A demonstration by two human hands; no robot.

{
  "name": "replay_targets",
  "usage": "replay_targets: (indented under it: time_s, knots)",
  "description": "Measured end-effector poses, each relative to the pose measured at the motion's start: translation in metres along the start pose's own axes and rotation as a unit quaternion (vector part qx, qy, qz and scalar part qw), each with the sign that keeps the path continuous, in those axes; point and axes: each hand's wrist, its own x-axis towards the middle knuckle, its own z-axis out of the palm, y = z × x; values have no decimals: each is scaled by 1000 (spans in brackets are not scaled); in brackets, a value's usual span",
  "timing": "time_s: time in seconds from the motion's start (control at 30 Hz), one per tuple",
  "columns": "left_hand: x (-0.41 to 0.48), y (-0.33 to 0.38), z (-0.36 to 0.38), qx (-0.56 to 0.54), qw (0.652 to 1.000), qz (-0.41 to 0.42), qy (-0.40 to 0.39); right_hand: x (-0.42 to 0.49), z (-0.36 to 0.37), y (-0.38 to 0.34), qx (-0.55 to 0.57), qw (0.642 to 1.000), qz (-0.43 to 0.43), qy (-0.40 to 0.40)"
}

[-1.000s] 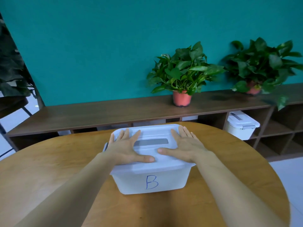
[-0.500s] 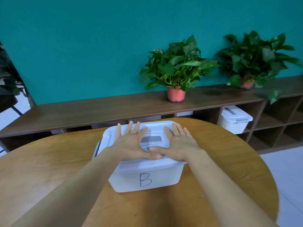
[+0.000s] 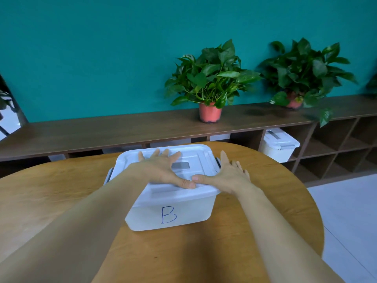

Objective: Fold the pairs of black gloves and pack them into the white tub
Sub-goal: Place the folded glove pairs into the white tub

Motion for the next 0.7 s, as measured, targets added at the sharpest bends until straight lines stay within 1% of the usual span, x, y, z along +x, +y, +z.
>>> replay_targets:
  time_s: [0.1,0.17,0.27,0.37,0.47,0.53,0.63,0.7]
  knots:
    - [1,1,0,5,1000,-1,-2,-2,1,1,78,997,-25,2]
    - [2,0,2,1,1000,2,0,-7,3,-1,121,991,-54,31]
    - [4,-1,5,1,1000,6,4,-11,11,-2,145,984,-77,76]
    - [7,-2,8,4,1000,11,12,-13,17,-4,158,978,-96,96]
    - [8,-3,11,2,1000,16,17,-14,15,-7,139,980,-104,92]
    - [8,-3,11,3,1000,17,20,-14,12,-8,100,986,-102,81]
    - [6,-4,14,5,999,28,45,-17,7,-14,-24,994,-92,53]
    - [2,-7,19,1,996,45,75,-20,6,-25,-99,987,-115,49]
